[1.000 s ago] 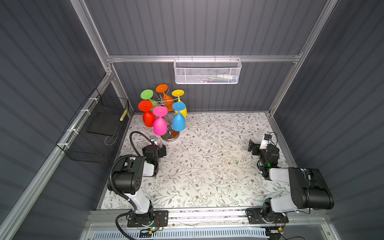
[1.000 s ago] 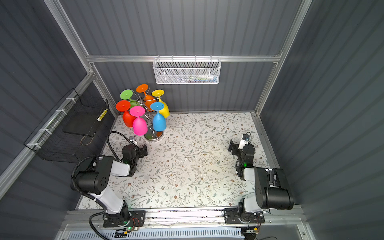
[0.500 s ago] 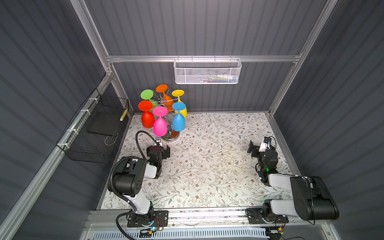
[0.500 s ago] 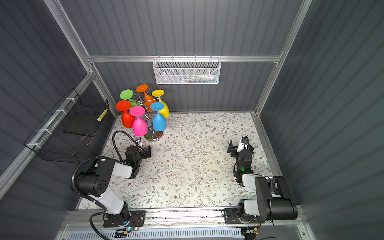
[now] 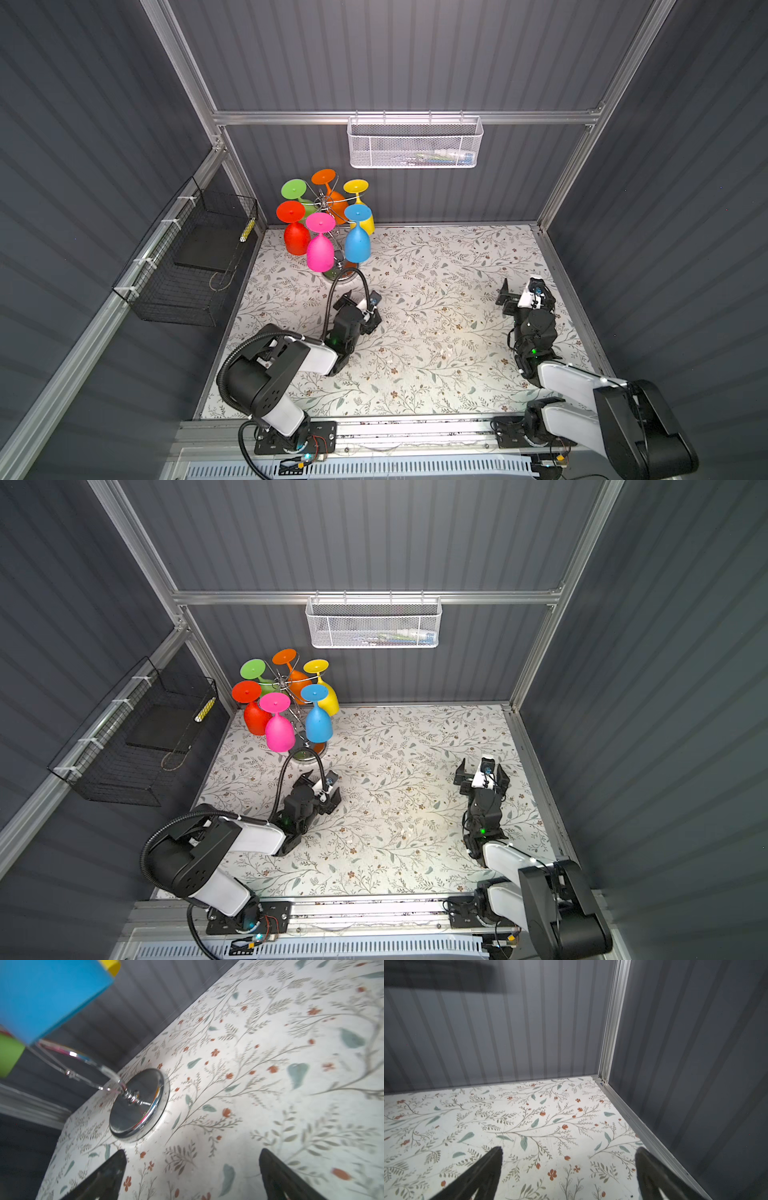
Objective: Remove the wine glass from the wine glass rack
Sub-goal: 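Raise both arms toward the glass rack, right gripper reaching the blue glass foot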
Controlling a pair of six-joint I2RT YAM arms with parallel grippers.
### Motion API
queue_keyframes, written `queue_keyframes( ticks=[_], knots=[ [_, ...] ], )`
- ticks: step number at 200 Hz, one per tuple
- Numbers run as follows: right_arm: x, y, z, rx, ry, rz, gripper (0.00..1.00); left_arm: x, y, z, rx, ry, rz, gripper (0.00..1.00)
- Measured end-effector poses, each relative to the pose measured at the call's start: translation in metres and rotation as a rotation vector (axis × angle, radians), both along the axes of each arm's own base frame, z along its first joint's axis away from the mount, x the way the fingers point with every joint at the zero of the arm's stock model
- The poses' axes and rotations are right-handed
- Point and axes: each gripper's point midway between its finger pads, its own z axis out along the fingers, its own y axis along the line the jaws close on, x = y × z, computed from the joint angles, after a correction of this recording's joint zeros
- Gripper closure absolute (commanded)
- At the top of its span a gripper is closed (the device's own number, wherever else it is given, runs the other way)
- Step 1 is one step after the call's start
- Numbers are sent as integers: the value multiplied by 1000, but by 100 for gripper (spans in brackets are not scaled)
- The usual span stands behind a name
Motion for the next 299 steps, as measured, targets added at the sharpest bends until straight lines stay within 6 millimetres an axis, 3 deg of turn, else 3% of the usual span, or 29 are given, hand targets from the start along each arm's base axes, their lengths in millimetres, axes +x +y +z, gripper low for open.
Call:
queue_keyframes(
  ticks=[37,71,108,144,158,194,219,242,259,299],
  knots=[
    [0,9,37,48,-52,19,1,-29,-54,66,-51,-97,-145,0],
    [7,30,81,134,-93,96,1,-29,-77,162,-212,-144,-171,0],
    [28,81,123,261,-26,250,1,-27,-88,253,-321,-176,-196,0],
    [44,150,156,407,64,443,1,-27,-74,313,-352,-199,-160,1],
    [48,175,159,465,110,513,1,-25,-58,326,-364,-200,-129,1],
    [61,250,166,647,257,702,14,-4,35,347,-442,-228,67,1],
    [68,295,171,787,346,819,22,7,92,354,-547,-234,164,1],
    [77,326,174,890,413,894,28,14,137,350,-621,-243,247,1],
    [84,342,170,956,462,924,34,17,145,344,-648,-229,252,1],
    [102,379,156,1087,563,996,44,11,134,327,-660,-184,182,1]
  ],
)
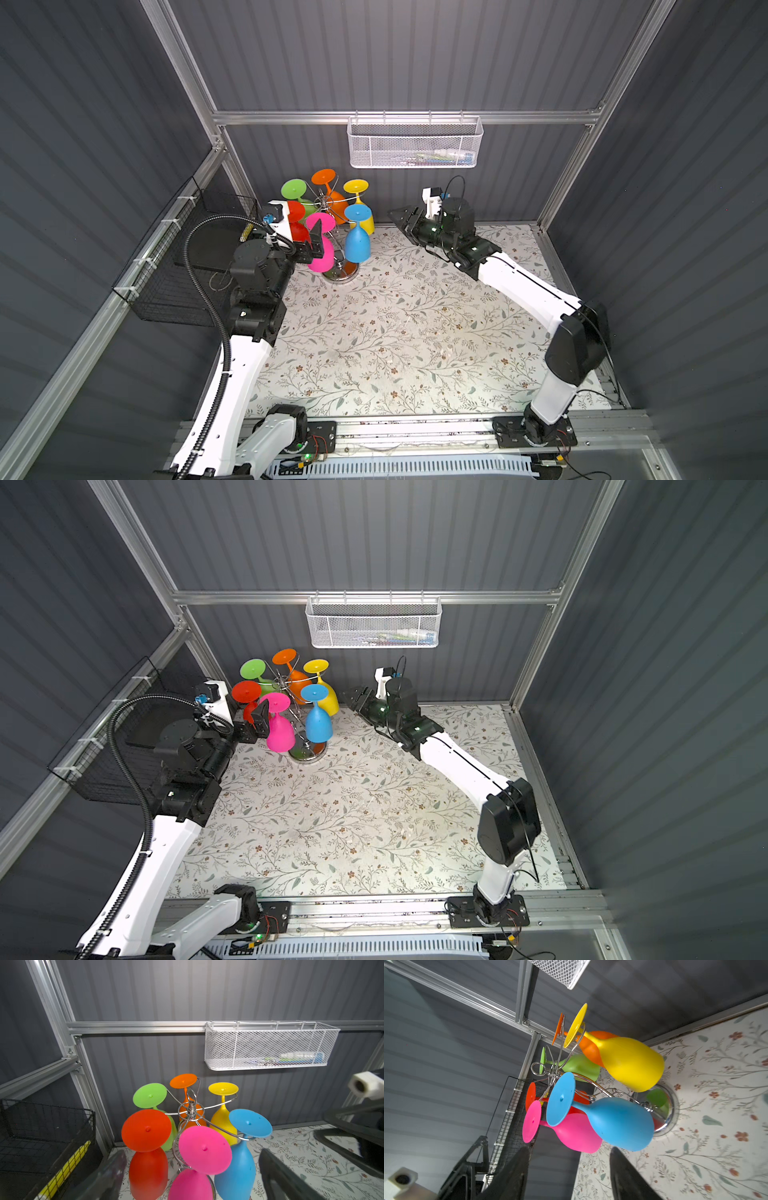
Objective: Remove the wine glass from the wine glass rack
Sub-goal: 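Raise both arms toward the glass rack, right gripper reaching the blue glass foot, then close the right gripper on the blue glass foot while the left gripper waits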
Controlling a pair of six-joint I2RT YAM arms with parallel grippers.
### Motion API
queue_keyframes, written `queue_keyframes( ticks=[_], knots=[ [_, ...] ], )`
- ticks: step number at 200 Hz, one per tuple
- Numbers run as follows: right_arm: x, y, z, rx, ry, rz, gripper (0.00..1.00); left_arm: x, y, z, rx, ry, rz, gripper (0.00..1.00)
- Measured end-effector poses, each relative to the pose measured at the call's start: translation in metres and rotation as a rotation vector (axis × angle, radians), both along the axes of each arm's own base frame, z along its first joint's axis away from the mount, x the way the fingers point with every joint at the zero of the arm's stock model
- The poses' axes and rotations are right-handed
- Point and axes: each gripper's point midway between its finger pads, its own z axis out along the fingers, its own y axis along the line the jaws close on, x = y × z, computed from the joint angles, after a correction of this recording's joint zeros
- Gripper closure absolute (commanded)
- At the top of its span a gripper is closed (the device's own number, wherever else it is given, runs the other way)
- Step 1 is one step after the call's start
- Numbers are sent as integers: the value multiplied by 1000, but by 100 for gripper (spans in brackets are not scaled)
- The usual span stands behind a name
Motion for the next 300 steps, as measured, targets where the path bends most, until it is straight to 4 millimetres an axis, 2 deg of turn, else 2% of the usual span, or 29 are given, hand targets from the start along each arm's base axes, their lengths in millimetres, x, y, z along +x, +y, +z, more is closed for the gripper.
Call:
queue_keyframes(
  ticks=[26,54,95,133,167,199,245,300],
  knots=[
    [8,21,-10,46,52,46,47,-4,-6,-1,8,-18,-40,1],
    [7,39,-18,67,87,80,51,-3,-13,-7,26,-16,-75,2],
    [3,53,-12,96,95,104,56,-1,-20,-17,38,-2,-113,2],
    [6,59,0,127,82,107,61,-1,-21,-16,37,-10,-124,2],
    [13,63,-8,130,100,98,65,-2,-23,-14,37,-16,-132,2],
    [19,64,-17,133,126,78,74,-2,-23,-14,37,-16,-135,2],
    [23,62,-15,146,134,49,92,-3,-24,-16,37,-18,-138,3],
    [28,56,-13,155,115,-1,96,-3,-24,-16,37,-23,-139,2]
  ],
)
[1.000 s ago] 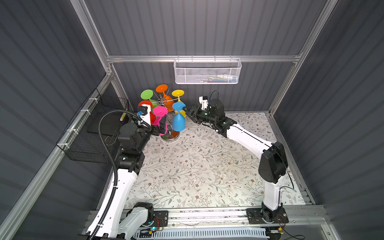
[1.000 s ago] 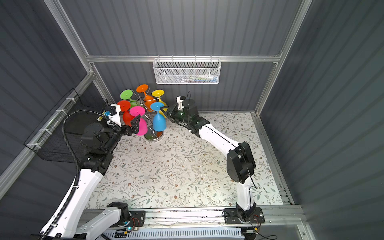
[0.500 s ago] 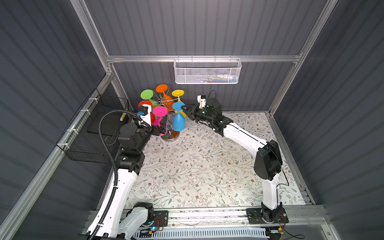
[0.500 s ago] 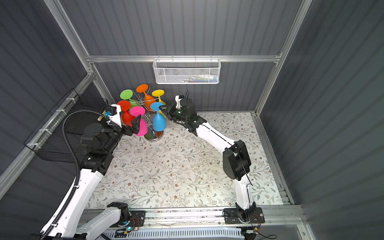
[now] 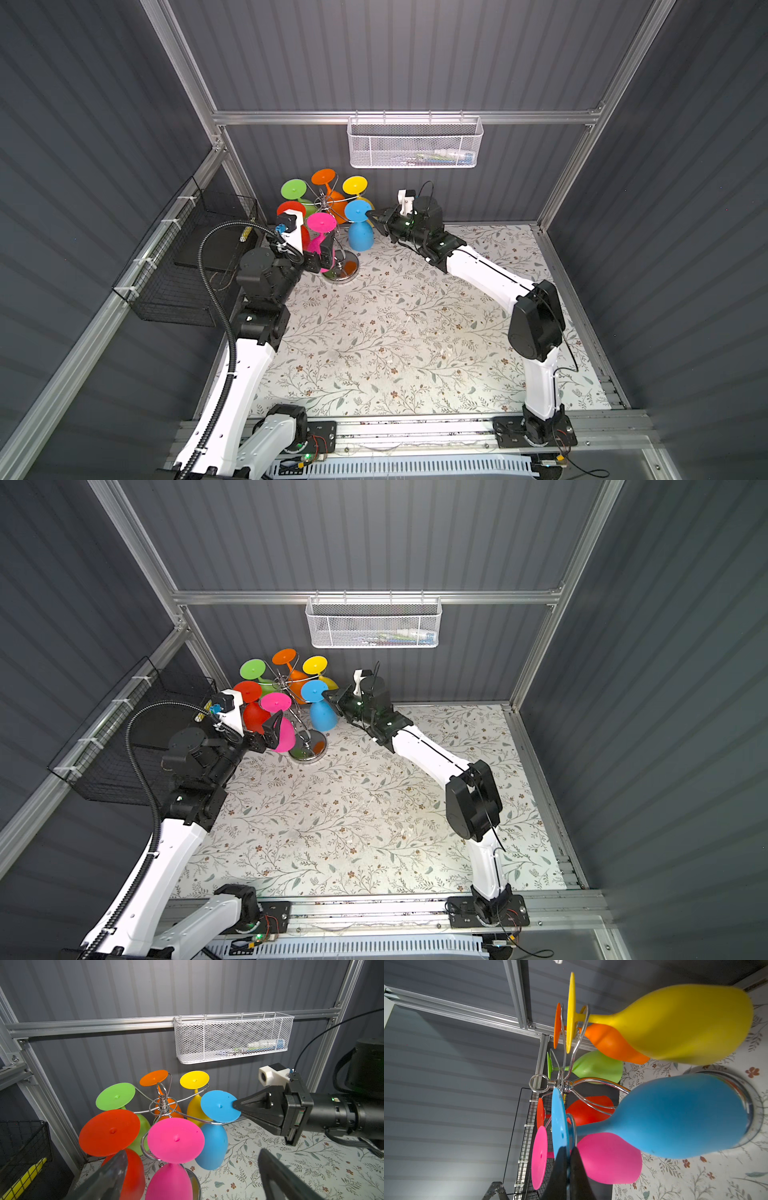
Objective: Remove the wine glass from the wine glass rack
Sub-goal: 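Close the right gripper on the blue glass foot while the left gripper waits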
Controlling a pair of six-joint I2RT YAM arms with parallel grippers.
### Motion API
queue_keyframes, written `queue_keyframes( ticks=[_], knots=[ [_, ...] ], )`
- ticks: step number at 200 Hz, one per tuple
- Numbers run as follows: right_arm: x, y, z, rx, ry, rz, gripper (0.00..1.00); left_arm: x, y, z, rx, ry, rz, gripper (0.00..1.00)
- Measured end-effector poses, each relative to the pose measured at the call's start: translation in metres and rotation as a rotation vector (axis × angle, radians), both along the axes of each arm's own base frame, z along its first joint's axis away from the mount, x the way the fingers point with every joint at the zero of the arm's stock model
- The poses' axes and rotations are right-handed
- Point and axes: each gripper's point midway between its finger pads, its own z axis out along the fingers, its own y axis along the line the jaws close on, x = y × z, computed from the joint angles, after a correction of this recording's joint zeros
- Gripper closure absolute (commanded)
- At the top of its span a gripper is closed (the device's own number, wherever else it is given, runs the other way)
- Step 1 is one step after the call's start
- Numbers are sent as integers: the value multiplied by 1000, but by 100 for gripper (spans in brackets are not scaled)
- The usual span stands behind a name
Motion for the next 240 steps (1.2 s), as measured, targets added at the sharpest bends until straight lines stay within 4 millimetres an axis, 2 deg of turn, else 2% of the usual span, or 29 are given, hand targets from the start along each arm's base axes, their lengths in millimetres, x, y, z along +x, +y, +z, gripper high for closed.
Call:
queue_keyframes(
  ticks=[96,147,193,240],
  knots=[
    [-17,-5,11,1,-15,-9,100,0,0,0,0,-1,-3,2],
    [-23,-1,14,-3,-24,1,100,1,-1,-1,4,-2,-3,2],
    [-29,5,10,-20,-23,13,100,6,-1,-11,11,21,-2,2],
    [-35,11,9,-27,-20,18,100,7,-1,-11,10,18,-2,2]
  ],
)
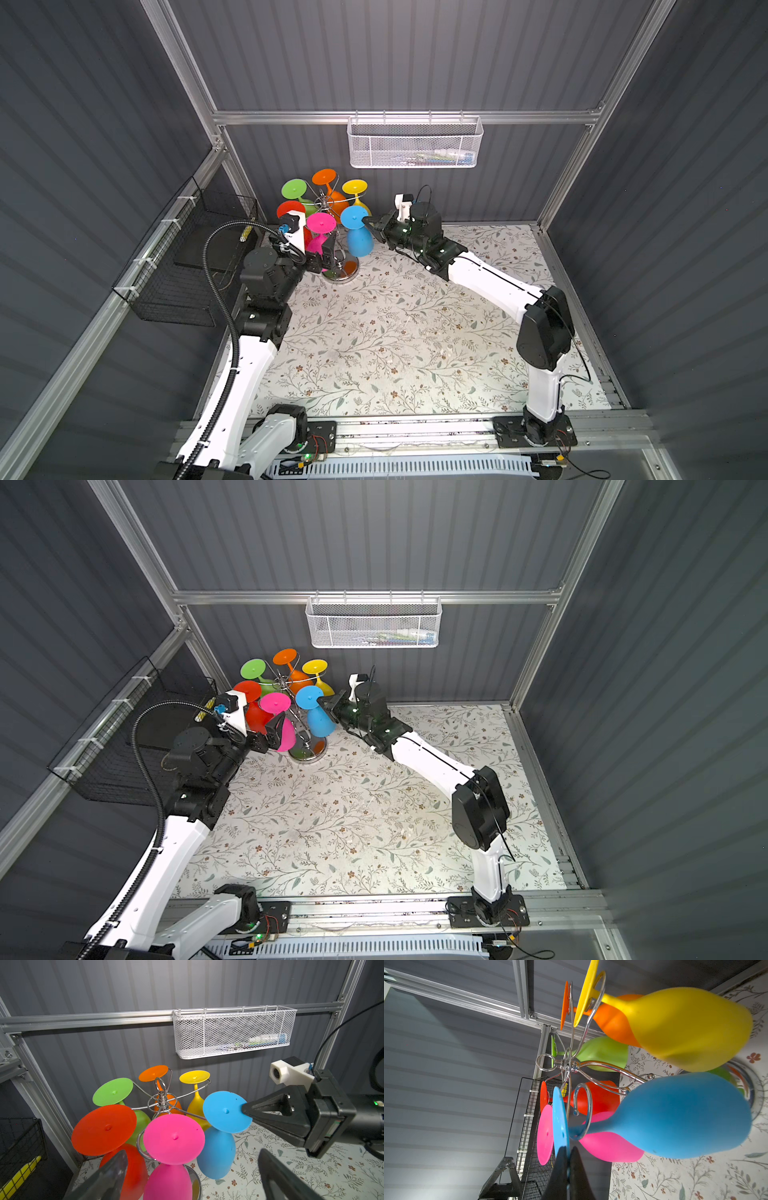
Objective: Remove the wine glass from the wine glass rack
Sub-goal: 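Close the right gripper on the blue glass foot while the left gripper waits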
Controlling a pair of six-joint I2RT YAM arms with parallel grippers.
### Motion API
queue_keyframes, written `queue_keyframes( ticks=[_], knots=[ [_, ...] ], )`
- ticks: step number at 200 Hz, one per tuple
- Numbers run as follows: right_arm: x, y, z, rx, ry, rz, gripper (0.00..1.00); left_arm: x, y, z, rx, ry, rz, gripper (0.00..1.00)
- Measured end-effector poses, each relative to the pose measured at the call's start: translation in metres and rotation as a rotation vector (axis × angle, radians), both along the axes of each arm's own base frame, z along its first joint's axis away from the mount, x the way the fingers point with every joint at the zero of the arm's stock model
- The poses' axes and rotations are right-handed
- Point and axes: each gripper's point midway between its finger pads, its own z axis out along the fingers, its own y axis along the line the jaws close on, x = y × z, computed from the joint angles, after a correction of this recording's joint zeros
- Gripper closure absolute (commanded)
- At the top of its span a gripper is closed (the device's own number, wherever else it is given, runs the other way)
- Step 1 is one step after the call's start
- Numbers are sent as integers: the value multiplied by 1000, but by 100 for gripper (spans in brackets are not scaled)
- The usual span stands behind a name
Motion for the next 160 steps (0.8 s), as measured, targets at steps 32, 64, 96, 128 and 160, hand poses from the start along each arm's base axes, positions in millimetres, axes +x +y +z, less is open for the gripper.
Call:
queue_keyframes(
  ticks=[32,64,96,128,160],
  knots=[
    [-4,5,9,5,-7,7,100,0,0,0,0,-2,0,2],
    [-7,13,26,25,-29,20,100,0,0,0,0,-2,0,2],
    [-1,22,30,27,-35,23,100,0,0,0,7,-5,0,3],
    [12,31,18,6,-14,17,100,0,0,0,11,-6,0,2],
    [25,36,9,-7,0,3,100,0,0,0,11,-6,0,2]
  ],
)
